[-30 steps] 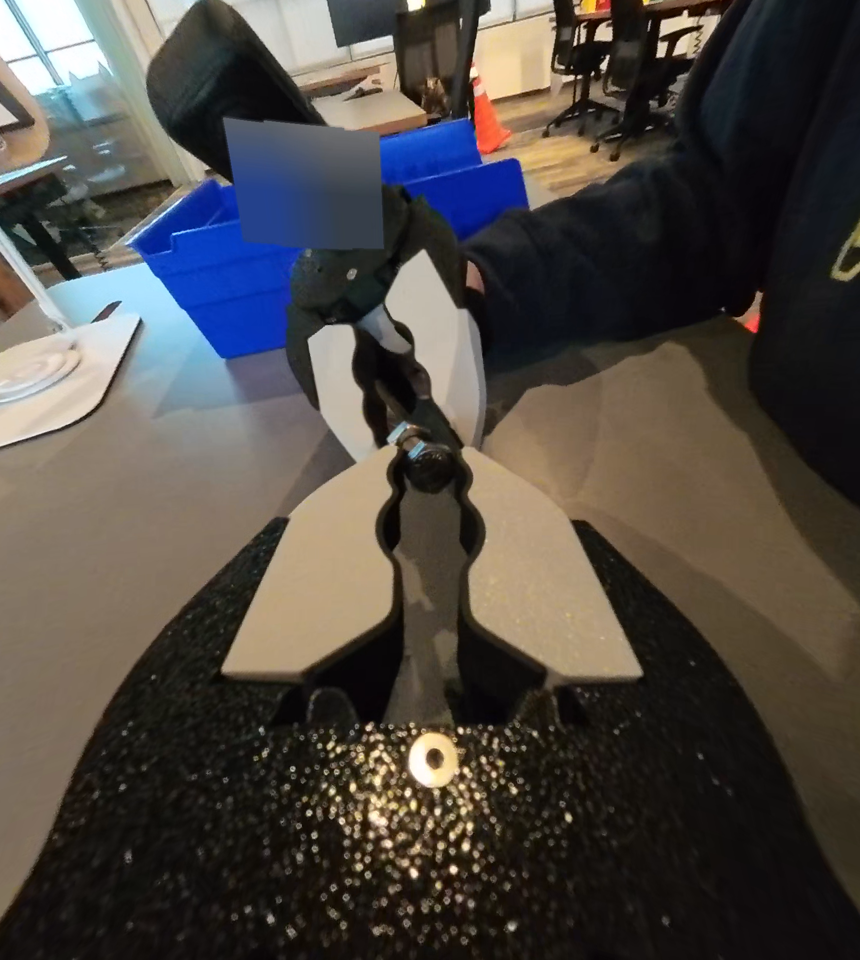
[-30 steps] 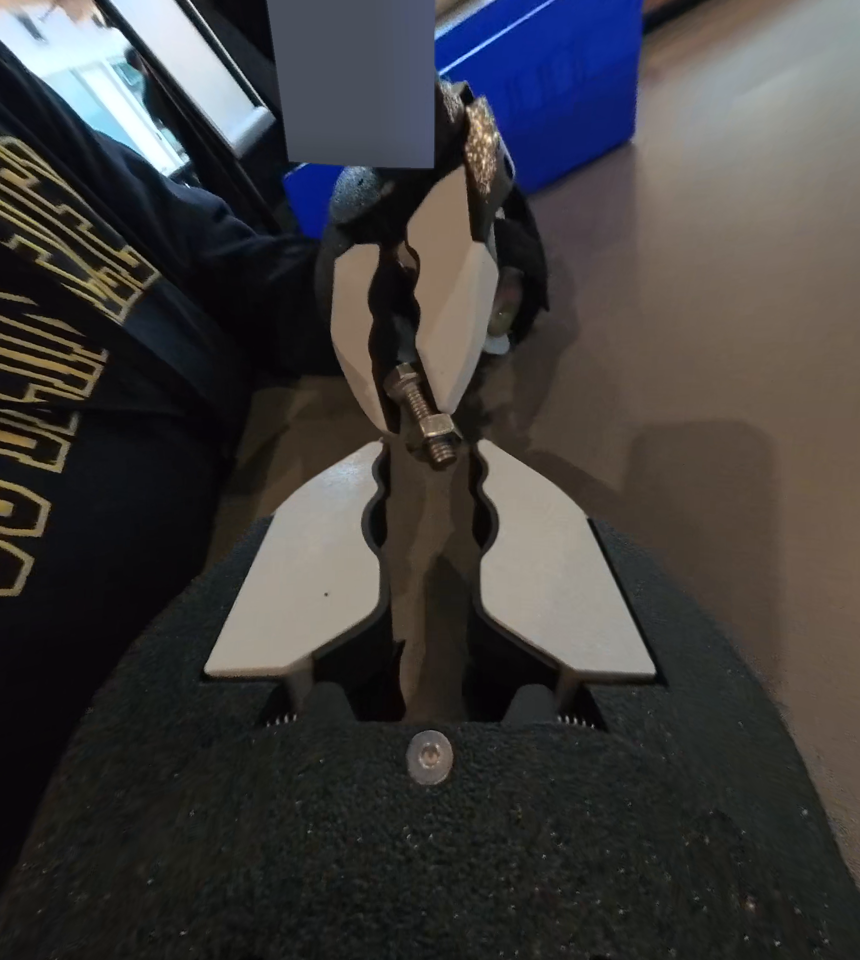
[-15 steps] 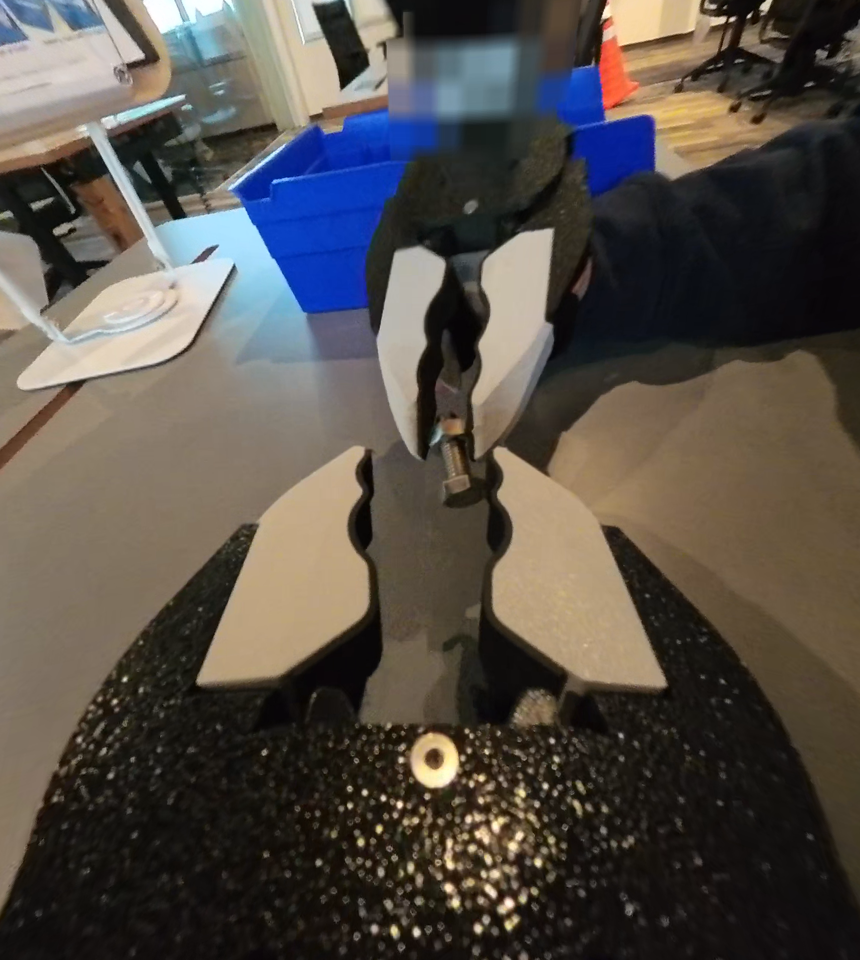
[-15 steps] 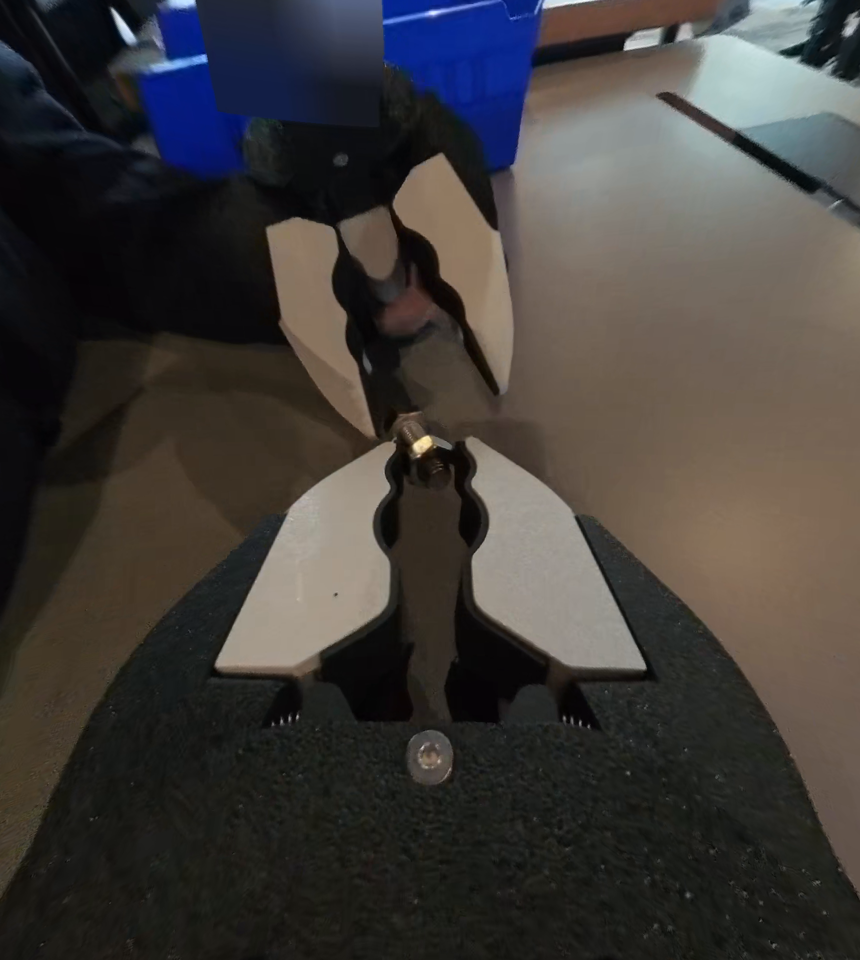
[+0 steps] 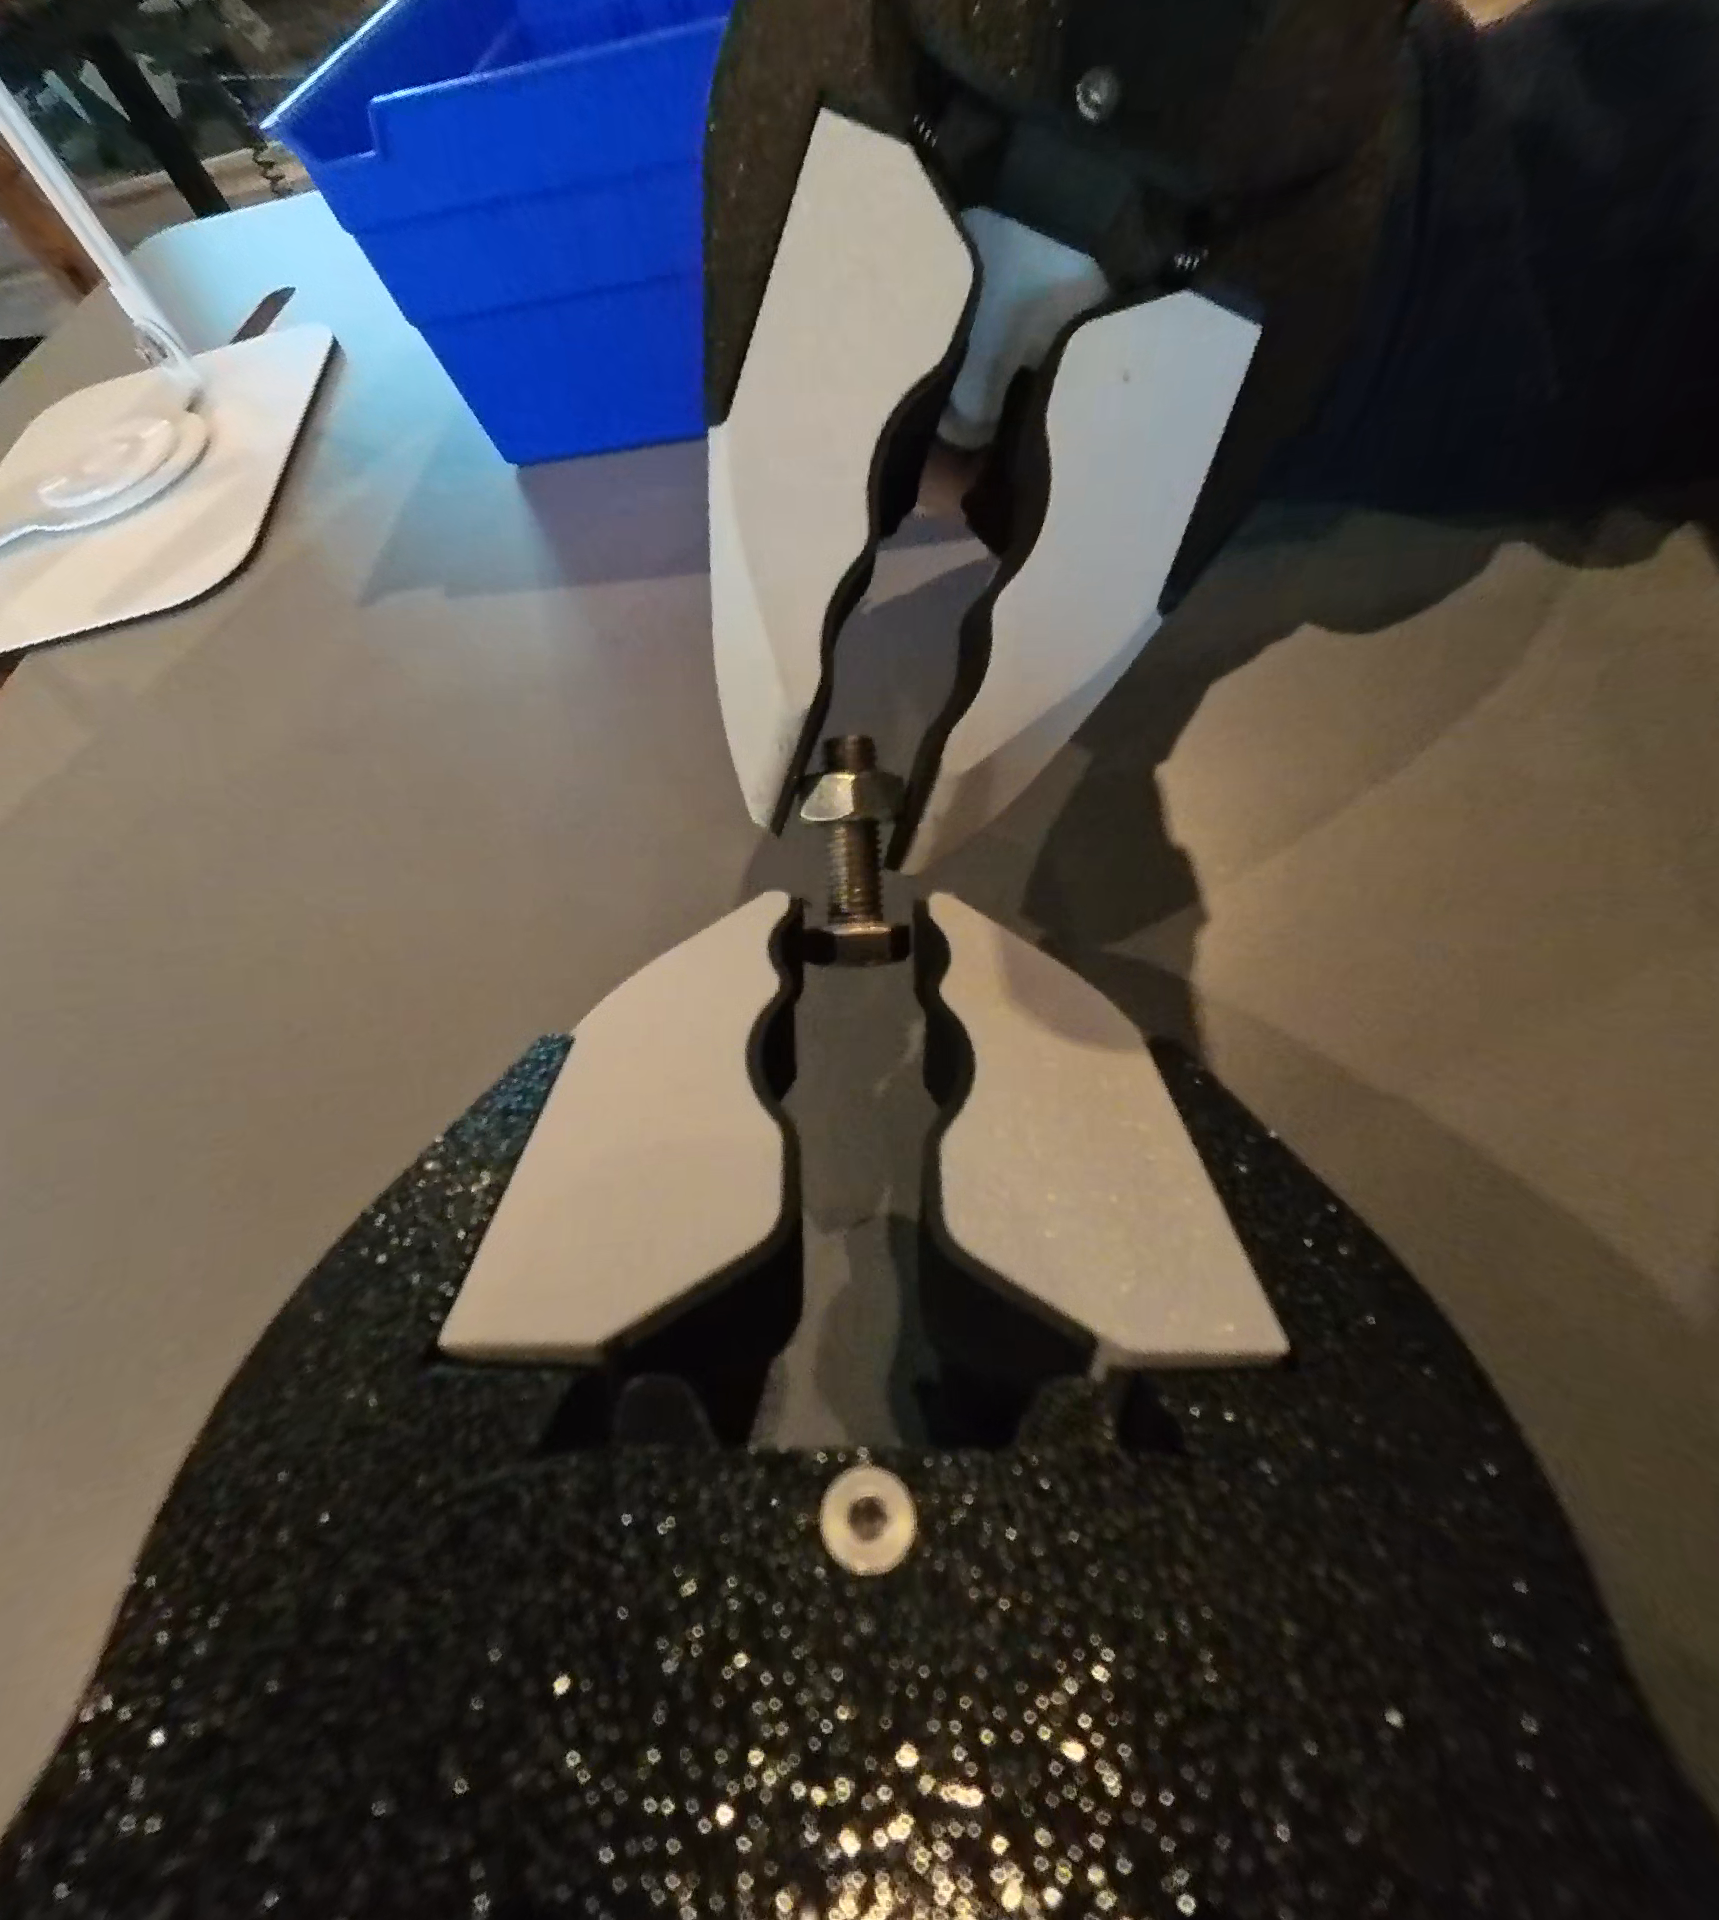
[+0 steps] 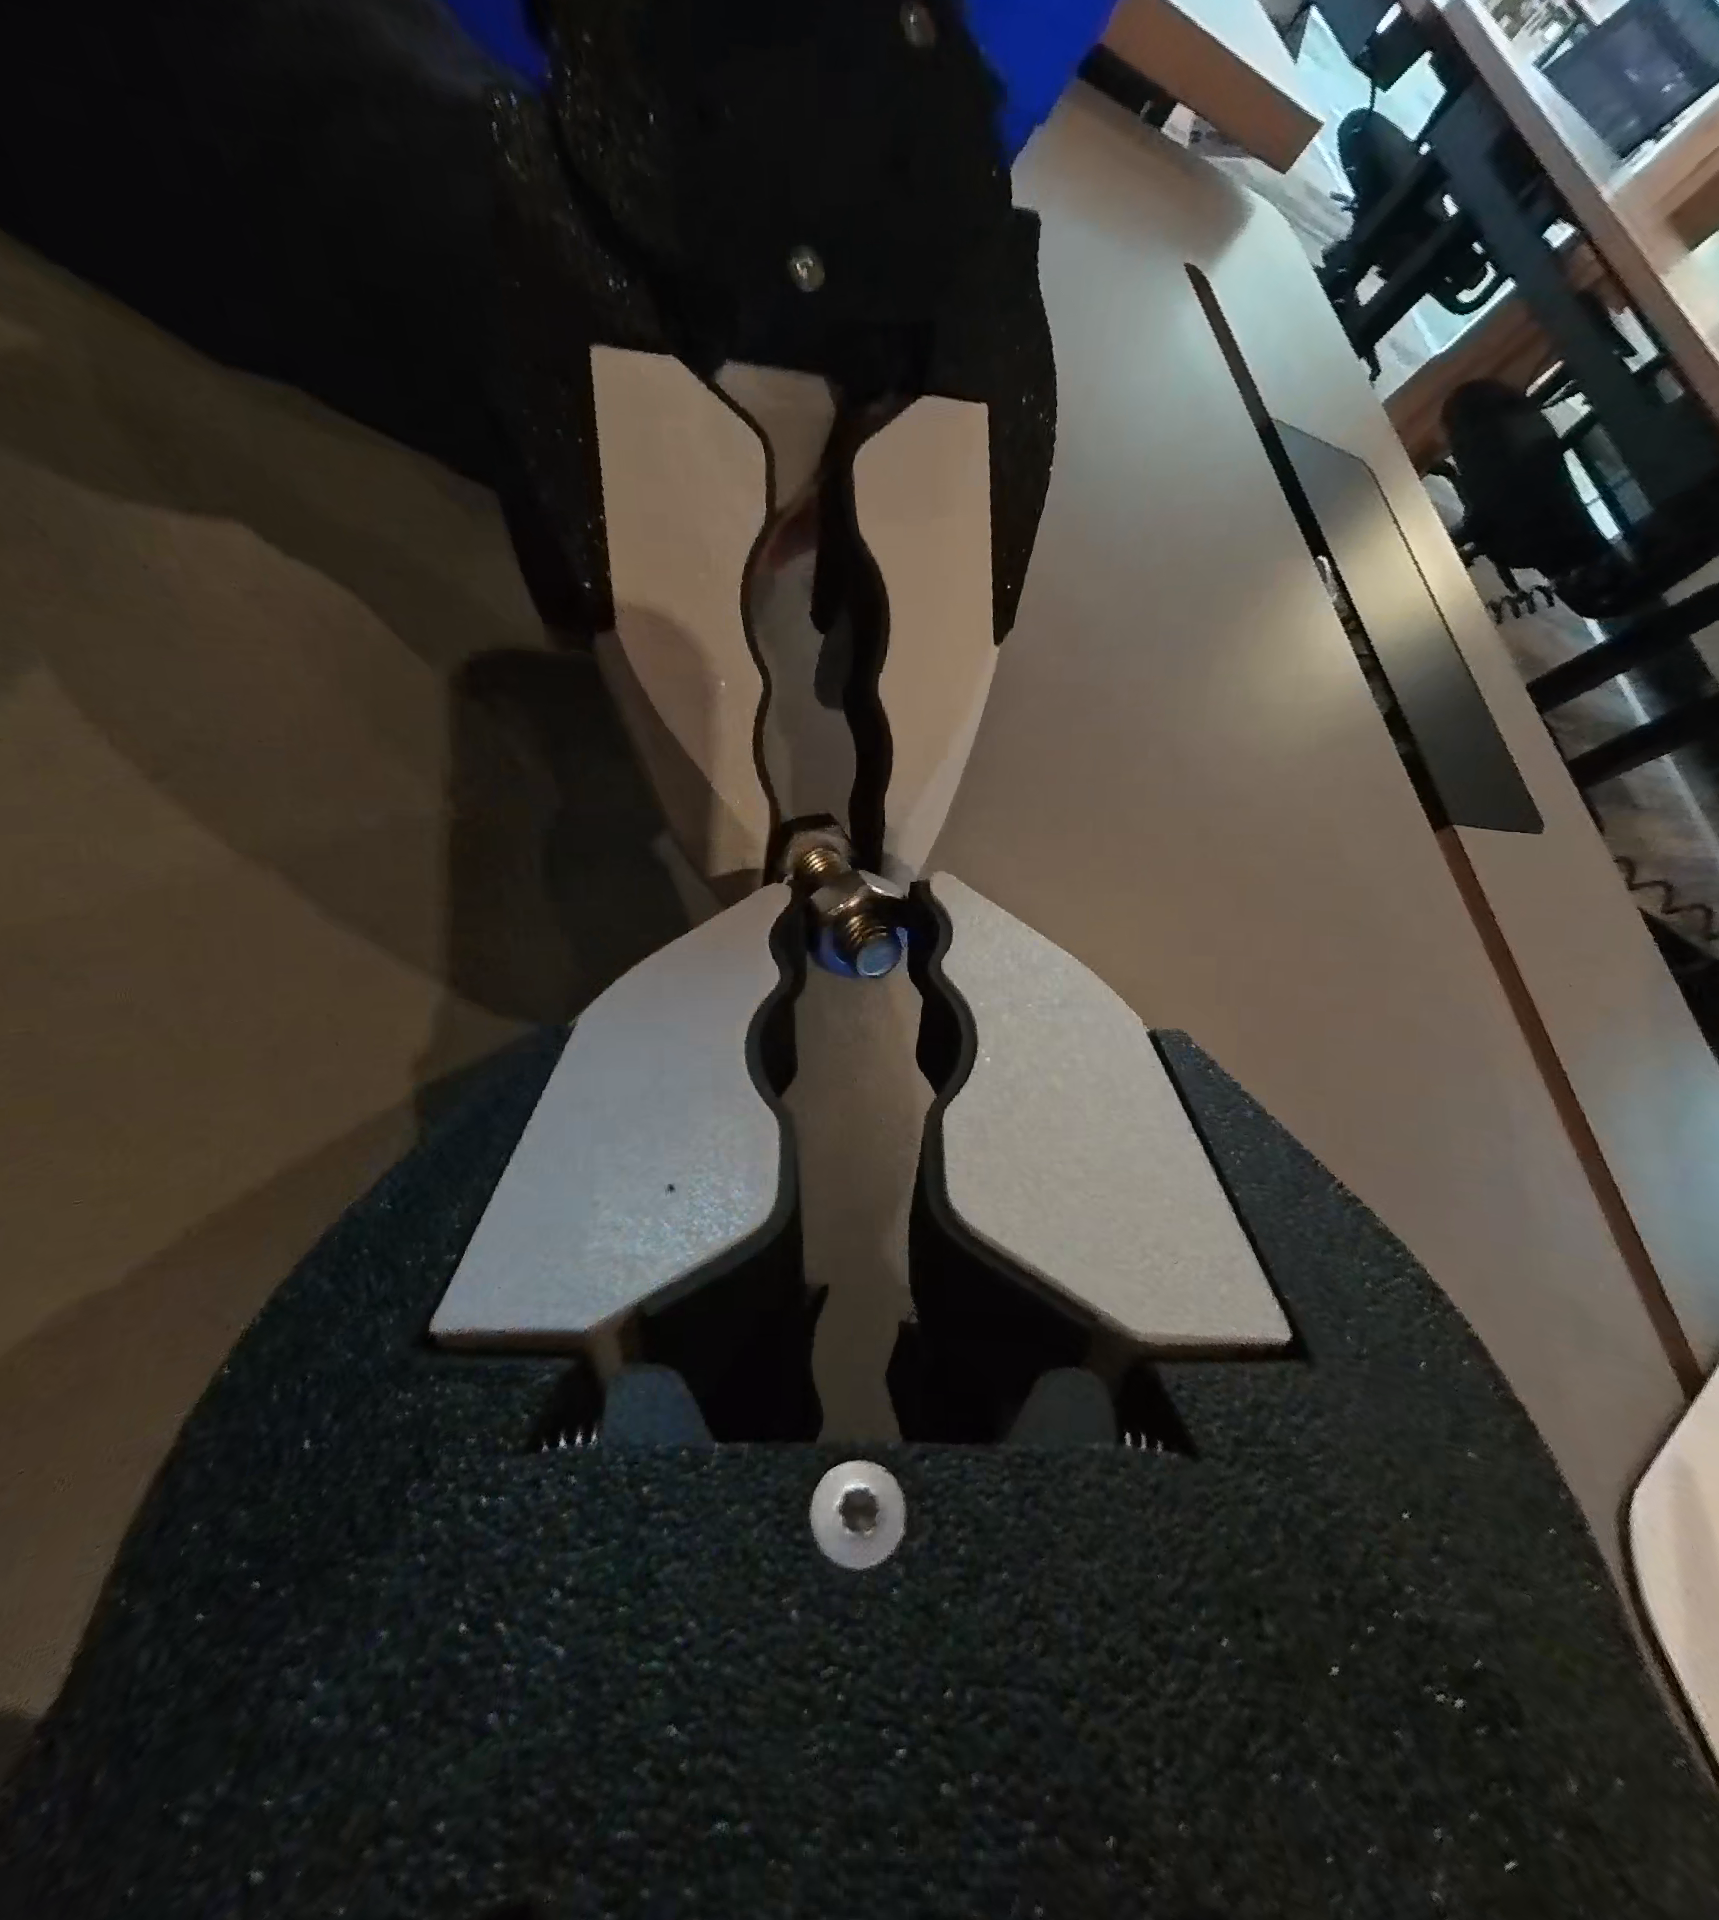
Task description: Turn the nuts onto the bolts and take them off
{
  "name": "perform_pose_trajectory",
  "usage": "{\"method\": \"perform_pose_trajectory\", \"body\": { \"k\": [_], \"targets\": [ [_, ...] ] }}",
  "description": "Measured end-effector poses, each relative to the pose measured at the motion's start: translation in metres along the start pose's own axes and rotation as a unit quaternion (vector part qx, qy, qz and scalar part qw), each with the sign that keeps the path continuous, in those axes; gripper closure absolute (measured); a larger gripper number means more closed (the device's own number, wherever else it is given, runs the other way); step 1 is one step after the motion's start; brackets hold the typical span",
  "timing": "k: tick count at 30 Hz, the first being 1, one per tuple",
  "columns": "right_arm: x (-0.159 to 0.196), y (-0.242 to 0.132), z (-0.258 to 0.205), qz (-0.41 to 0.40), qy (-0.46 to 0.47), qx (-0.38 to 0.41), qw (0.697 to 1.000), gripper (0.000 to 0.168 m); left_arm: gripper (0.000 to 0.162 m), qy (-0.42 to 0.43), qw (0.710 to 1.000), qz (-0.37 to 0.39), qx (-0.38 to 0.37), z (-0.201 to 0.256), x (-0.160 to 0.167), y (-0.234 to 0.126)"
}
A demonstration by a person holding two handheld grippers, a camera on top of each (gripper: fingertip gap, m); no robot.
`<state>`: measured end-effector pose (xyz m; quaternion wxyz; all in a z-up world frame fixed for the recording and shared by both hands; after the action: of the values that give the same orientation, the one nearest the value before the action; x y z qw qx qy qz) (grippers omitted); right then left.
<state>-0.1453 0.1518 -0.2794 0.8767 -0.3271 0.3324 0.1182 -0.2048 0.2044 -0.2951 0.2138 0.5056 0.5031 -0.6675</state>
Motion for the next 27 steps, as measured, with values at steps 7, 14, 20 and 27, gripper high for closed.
{"method": "perform_pose_trajectory", "body": {
  "k": [7, 14, 20, 27],
  "targets": [
    [-0.001, 0.000, -0.002, -0.001, -0.014, -0.004, 1.000, 0.150, 0.144, -0.011, 1.000, -0.014, 0.018, 0.001, 0.002, 0.001],
    [-0.002, -0.002, -0.005, 0.000, -0.043, 0.000, 0.999, 0.150, 0.140, -0.014, 0.999, -0.032, 0.036, 0.003, 0.004, 0.003],
    [-0.003, -0.002, -0.004, 0.011, -0.026, 0.005, 1.000, 0.149, 0.145, -0.013, 1.000, -0.019, 0.019, 0.001, 0.003, 0.001],
    [0.007, -0.003, 0.001, 0.017, 0.132, -0.072, 0.989, 0.126, 0.145, -0.021, 1.000, 0.006, -0.003, -0.003, 0.000, -0.002]
  ]
}}
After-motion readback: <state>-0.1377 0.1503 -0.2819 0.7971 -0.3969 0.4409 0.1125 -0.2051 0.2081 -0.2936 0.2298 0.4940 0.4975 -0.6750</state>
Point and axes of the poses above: each gripper's, where its closed fingertips meet, y out along the fingers, x out of its underside, z = x × y across the jaws, the point moved 5 cm from there along -y, back along the fingers, and after that the axes turned 10 degrees about -y, right-handed, at the moved point
